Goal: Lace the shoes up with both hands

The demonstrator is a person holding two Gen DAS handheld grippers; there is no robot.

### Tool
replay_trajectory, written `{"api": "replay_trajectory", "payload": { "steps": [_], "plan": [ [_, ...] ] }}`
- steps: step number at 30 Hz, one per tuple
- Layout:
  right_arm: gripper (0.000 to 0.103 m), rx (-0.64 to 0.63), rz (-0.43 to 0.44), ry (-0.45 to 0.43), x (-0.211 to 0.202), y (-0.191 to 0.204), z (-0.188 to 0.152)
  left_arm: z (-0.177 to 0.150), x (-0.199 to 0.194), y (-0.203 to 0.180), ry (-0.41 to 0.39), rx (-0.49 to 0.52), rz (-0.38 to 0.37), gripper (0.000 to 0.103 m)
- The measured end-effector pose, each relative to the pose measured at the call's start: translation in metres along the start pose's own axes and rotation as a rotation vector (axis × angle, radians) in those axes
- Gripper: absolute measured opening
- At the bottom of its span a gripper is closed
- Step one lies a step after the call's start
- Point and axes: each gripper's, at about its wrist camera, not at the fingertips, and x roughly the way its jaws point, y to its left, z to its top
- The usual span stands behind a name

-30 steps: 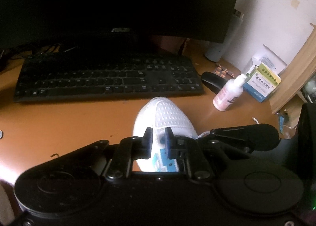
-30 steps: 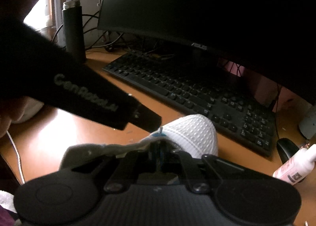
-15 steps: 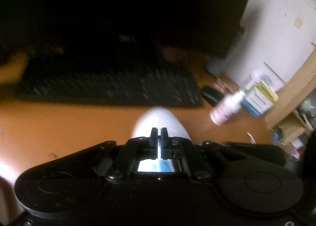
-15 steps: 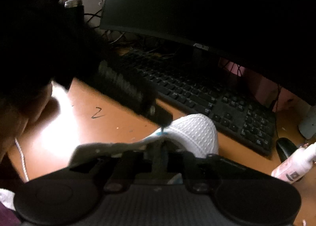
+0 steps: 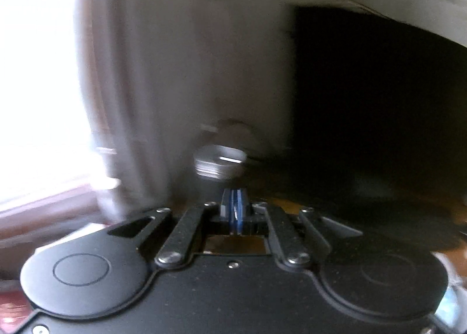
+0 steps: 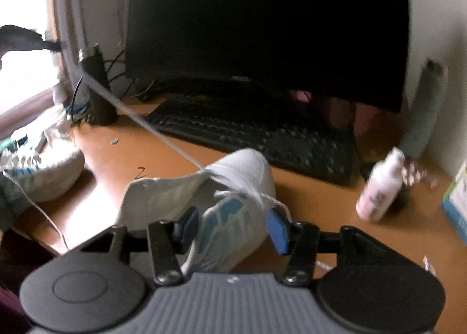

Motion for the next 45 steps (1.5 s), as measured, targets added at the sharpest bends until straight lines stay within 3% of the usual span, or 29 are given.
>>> {"api": "replay_trajectory", "payload": {
  "steps": [5,10,12,16,21,27,29,32,45],
  "plan": [
    [0.053,0.124,0.039,0.002,-0.008,-0.015,-0.003,-0.007,-0.009,0.007,0.006,-0.001,0.047,0.000],
    [0.053,0.241,0.108,-0.051,-0.039,-0.038,-0.007,-0.021,-0.007,-0.024,0.036,0.020,-0.044,0.000],
    [0.053,0.276,0.082,-0.058,-0.049,-0.051,-0.009,-0.032,-0.004,-0.052,0.060,0.044,-0.114,0.000],
    [0.048,0.207,-0.191,0.047,-0.045,-0.078,-0.020,-0.046,0.002,-0.087,0.105,0.069,-0.208,0.000],
    [0.036,0.207,-0.359,0.150,-0.028,-0.109,-0.037,-0.056,0.006,-0.115,0.130,0.102,-0.280,0.000],
    [0.035,0.276,-0.404,0.188,-0.009,-0.125,-0.049,-0.060,-0.002,-0.135,0.133,0.131,-0.321,0.000],
    [0.028,0.301,-0.403,0.196,-0.007,-0.130,-0.053,-0.061,-0.002,-0.139,0.136,0.135,-0.326,0.000],
    [0.024,0.375,-0.410,0.195,-0.007,-0.142,-0.062,-0.061,0.005,-0.138,0.141,0.139,-0.328,0.000],
    [0.023,0.557,-0.403,0.164,-0.004,-0.170,-0.073,-0.059,-0.002,-0.143,0.147,0.160,-0.341,0.000]
  ]
}}
